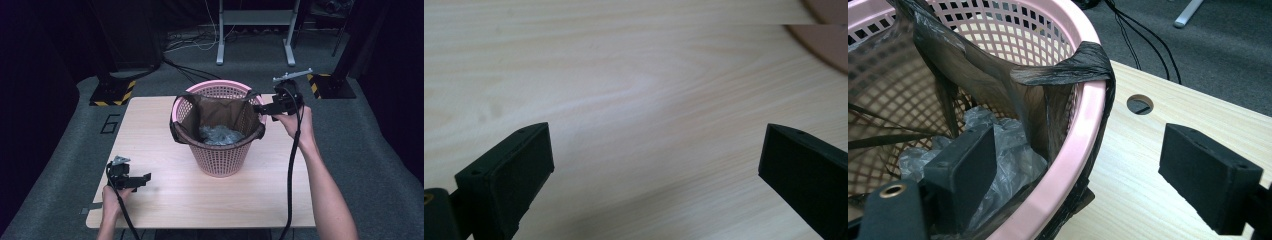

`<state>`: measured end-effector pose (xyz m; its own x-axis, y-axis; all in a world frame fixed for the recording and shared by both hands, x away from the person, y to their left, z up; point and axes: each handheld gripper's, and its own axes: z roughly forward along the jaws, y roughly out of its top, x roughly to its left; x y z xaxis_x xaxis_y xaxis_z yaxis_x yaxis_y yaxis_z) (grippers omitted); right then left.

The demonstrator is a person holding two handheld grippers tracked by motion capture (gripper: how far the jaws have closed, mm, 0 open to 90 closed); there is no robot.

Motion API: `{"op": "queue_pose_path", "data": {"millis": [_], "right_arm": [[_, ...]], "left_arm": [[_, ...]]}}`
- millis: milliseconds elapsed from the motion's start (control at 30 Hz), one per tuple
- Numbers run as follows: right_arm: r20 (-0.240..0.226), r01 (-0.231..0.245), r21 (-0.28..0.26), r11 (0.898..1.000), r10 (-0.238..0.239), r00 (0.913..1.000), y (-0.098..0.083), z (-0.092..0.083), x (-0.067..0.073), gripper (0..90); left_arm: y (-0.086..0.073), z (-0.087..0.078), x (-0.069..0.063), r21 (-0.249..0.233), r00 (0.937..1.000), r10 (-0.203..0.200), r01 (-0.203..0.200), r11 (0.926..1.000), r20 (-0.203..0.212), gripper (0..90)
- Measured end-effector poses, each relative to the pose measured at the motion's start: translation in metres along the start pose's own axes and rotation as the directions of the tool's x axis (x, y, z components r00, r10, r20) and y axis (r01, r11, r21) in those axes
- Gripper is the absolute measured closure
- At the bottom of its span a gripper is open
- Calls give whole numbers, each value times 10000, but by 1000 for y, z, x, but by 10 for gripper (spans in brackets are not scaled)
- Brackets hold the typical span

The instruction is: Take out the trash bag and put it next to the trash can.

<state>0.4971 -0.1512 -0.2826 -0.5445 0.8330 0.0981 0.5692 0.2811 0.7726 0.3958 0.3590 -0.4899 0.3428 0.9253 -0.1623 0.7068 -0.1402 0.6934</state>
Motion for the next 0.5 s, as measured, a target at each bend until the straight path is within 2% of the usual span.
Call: {"op": "queue_pose_path", "data": {"millis": [33, 67, 200, 433, 500], "right_arm": [[5, 9, 39, 10000, -9, 10000, 0, 0, 0, 140], [30, 52, 55, 10000, -52, 10000, 0, 1, 0, 139], [86, 210, 102, 9997, -211, 9997, 1, 2, 1, 136], [163, 428, 329, 9985, -433, 9989, 3, 6, 4, 116], [147, 441, 351, 9984, -447, 9989, 3, 6, 5, 108]], "left_arm": [[4, -1, -2, -52, 9999, -18, 19, 10000, 126, 12], [10, -3, -4, -29, 9991, 32, -30, 10000, 423, 14], [31, -8, -11, -70, 9953, 271, -266, 9996, 932, 15], [68, -19, -24, -190, 9864, 942, -925, 9955, 1349, 23], [77, -21, -27, -325, 9835, 933, -893, 9955, 1549, 26]]}}
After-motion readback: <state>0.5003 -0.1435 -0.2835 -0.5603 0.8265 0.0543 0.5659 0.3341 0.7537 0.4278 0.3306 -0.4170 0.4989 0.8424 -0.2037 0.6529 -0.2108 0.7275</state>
